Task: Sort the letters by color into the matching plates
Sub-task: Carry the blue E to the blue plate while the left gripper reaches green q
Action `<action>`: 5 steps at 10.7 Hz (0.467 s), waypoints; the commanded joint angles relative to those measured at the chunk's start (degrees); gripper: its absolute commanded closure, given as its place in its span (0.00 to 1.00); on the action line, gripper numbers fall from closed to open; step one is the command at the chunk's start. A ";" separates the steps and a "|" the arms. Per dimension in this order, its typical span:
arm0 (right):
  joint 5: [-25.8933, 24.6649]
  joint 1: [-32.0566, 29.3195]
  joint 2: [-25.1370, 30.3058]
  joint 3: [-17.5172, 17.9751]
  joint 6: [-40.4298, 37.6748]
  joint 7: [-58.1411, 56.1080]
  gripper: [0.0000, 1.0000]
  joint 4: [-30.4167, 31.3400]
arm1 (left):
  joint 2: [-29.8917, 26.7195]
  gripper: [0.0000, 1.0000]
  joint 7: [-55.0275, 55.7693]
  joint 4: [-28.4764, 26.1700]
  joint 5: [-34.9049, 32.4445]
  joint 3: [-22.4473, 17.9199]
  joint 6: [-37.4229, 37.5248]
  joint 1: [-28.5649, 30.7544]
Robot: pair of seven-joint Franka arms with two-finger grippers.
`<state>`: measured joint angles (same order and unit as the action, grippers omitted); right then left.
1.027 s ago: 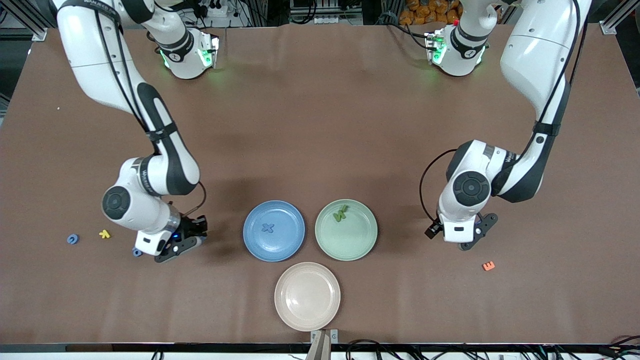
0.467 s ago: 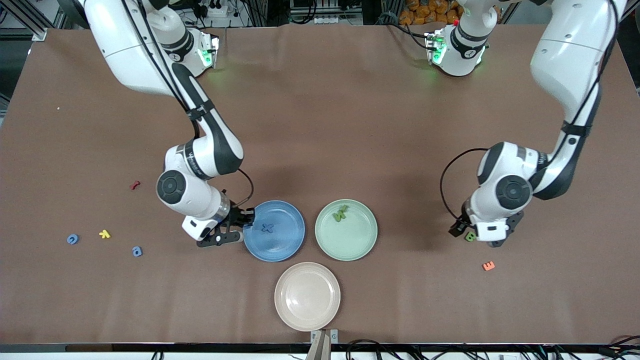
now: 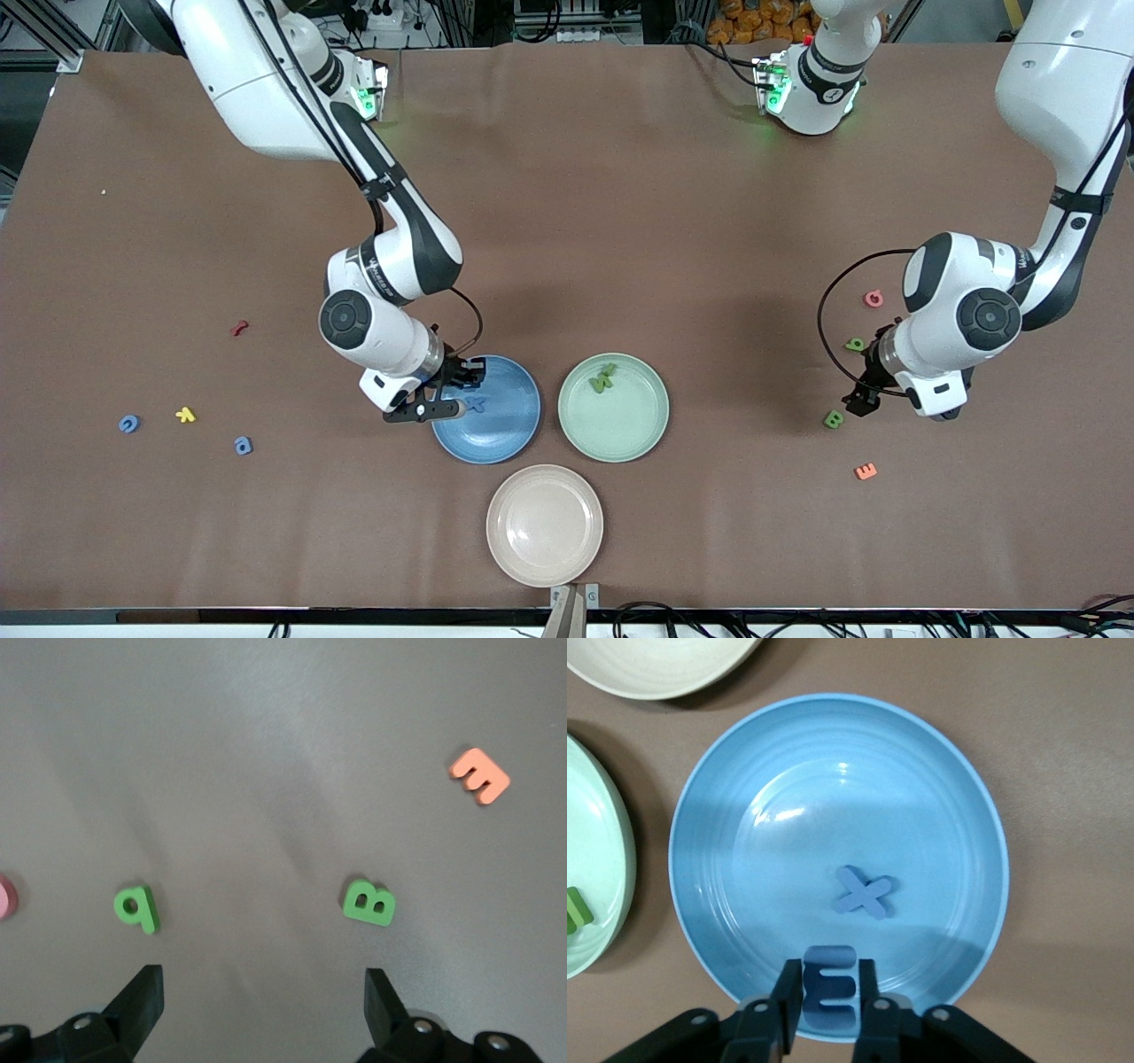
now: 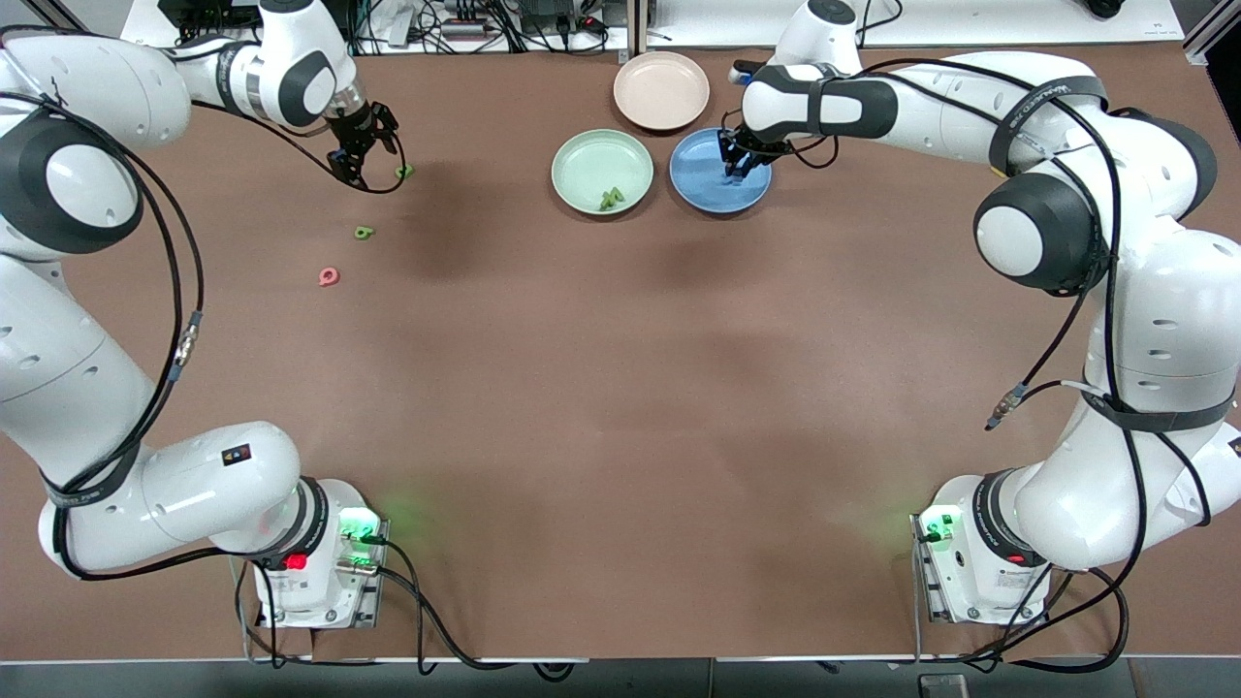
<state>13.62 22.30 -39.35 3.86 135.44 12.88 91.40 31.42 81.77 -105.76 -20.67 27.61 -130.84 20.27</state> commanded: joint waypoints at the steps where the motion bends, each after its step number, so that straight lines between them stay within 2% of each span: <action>1: -0.77 -0.59 -0.55 0.19 -0.52 -0.57 0.00 -1.84 | -1.80 0.00 6.20 -1.91 -1.30 0.78 -1.26 0.21; 5: -2.37 -2.16 0.24 -0.43 -0.88 -2.42 0.00 -1.58 | -1.27 0.00 8.05 1.87 -1.21 -0.45 -1.17 1.78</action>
<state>12.31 21.74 -39.45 3.37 135.46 11.09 90.24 31.10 87.29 -104.89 -20.68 27.81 -131.82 20.72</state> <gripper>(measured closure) 0.066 0.000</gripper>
